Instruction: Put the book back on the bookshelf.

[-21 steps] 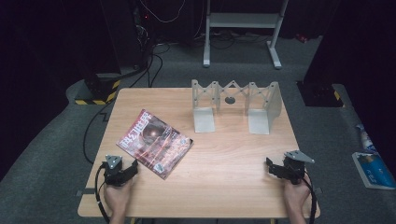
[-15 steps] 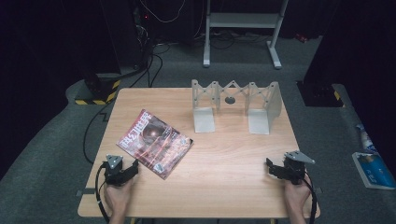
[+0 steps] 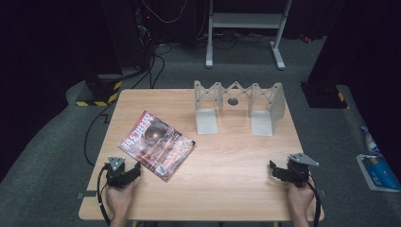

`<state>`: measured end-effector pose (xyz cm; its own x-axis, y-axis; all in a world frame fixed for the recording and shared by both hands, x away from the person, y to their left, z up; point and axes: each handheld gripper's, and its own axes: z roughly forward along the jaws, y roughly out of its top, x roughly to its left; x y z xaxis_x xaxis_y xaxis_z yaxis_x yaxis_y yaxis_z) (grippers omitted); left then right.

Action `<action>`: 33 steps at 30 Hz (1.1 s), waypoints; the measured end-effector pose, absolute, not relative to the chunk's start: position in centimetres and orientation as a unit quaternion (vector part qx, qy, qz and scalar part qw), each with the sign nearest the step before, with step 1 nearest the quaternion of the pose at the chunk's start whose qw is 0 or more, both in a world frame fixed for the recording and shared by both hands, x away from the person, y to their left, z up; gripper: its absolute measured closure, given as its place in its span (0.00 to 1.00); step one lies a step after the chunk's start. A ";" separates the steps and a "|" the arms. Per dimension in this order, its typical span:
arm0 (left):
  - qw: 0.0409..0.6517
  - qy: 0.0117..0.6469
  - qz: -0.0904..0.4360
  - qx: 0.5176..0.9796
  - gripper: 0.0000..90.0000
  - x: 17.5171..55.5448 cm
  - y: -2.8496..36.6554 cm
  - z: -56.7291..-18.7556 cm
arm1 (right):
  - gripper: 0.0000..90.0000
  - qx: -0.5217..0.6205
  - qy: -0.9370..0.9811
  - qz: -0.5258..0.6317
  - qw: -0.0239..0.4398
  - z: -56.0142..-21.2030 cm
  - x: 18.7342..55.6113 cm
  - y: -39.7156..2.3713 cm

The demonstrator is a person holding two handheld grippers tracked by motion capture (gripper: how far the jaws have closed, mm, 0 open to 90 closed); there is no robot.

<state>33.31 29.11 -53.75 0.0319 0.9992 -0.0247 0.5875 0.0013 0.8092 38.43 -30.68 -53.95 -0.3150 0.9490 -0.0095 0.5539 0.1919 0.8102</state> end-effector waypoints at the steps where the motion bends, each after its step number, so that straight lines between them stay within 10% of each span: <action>1: 0.336 0.624 0.308 0.635 0.35 33.3 29.2 -53.7 | 0.12 0.520 0.723 0.366 0.270 -53.9 38.4 -30.7; 33: 0.380 0.645 0.266 0.607 0.38 33.5 28.1 -51.8 | 0.12 0.518 0.724 0.366 0.271 -54.0 38.4 -30.7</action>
<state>33.54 28.13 -51.83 0.0254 0.9856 -0.1675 0.5815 0.1217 0.8044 38.35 -30.65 -53.96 -0.3174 0.9482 -0.0128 0.5514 0.1955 0.8110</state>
